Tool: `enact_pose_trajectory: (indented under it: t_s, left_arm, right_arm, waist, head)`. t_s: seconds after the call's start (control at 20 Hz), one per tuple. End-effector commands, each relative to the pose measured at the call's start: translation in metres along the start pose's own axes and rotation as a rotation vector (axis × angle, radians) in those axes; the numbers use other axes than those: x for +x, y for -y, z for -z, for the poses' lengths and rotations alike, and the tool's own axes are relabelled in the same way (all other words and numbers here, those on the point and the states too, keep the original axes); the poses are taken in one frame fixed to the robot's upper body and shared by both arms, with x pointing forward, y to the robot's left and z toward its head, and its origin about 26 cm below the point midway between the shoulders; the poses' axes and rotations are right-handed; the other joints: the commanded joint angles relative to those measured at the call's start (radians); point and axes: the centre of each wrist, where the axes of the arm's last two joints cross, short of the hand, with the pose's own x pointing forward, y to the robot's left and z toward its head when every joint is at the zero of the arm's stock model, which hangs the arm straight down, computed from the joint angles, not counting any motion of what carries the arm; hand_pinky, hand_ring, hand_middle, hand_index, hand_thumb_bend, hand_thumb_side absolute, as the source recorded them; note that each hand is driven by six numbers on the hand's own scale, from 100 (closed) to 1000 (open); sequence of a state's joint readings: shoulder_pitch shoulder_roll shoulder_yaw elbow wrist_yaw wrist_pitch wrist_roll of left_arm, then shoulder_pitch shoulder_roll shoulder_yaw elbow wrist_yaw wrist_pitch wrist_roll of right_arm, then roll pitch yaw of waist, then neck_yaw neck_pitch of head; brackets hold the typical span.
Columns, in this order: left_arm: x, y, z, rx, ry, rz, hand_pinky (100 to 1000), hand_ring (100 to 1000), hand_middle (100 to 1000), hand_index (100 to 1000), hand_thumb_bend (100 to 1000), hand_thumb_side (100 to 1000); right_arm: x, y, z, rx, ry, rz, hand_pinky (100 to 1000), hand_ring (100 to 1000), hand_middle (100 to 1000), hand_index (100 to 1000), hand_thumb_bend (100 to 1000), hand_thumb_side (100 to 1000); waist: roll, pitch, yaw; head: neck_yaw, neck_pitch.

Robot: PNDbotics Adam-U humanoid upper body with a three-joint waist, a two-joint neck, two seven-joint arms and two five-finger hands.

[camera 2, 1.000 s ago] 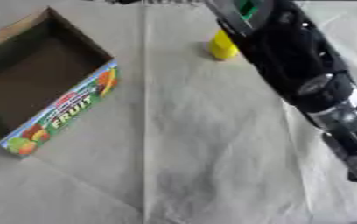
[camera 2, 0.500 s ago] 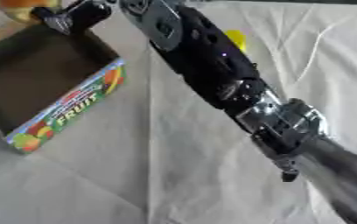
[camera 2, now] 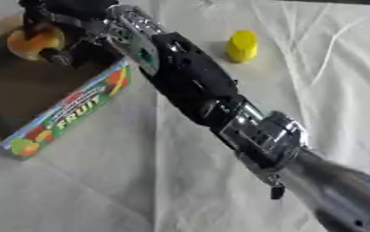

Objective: Pick up objects on the table and place them in the box.

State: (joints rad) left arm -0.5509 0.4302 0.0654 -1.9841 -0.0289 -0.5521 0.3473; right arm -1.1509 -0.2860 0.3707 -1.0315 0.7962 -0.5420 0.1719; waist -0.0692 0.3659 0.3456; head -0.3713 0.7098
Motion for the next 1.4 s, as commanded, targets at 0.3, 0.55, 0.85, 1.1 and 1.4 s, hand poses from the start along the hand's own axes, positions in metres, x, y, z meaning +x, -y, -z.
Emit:
enact_pose_trajectory:
  t_s: [0.3, 0.55, 0.85, 1.1, 1.4]
  left_arm:
    - [0.004, -0.003, 0.002, -0.016, 0.000, -0.002, 800, 804, 774, 872, 171, 174]
    - [0.004, -0.005, -0.001, -0.019, -0.012, 0.005, 800, 804, 773, 872, 173, 176]
    - [0.004, -0.012, -0.009, -0.019, -0.047, 0.046, 798, 803, 773, 870, 146, 201]
    - [0.004, -0.016, -0.016, -0.028, -0.079, 0.069, 797, 803, 774, 869, 119, 219]
    - [0.004, -0.016, -0.020, -0.024, -0.100, 0.076, 796, 804, 775, 868, 100, 237]
  right_arm:
    - [0.003, 0.031, -0.002, -0.010, 0.063, -0.074, 915, 1000, 840, 909, 100, 100]
    - [0.002, 0.062, -0.019, -0.146, 0.040, -0.026, 897, 1000, 797, 893, 100, 100]
    - [-0.003, 0.126, -0.094, -0.294, -0.044, -0.030, 881, 1000, 788, 888, 100, 100]
    - [0.000, 0.147, -0.165, -0.285, -0.165, -0.055, 882, 1000, 791, 892, 100, 100]
    - [-0.004, 0.126, -0.235, -0.145, -0.352, -0.059, 890, 1000, 813, 916, 100, 100]
  waist:
    - [0.011, -0.027, -0.006]
    - [0.011, -0.037, -0.016]
    - [0.002, -0.052, -0.058]
    - [0.001, -0.055, -0.091]
    - [0.002, -0.050, -0.115]
  head:
    - [0.007, 0.001]
    - [0.021, 0.011]
    - [0.072, 0.018]
    - [0.106, 0.015]
    - [0.125, 0.000]
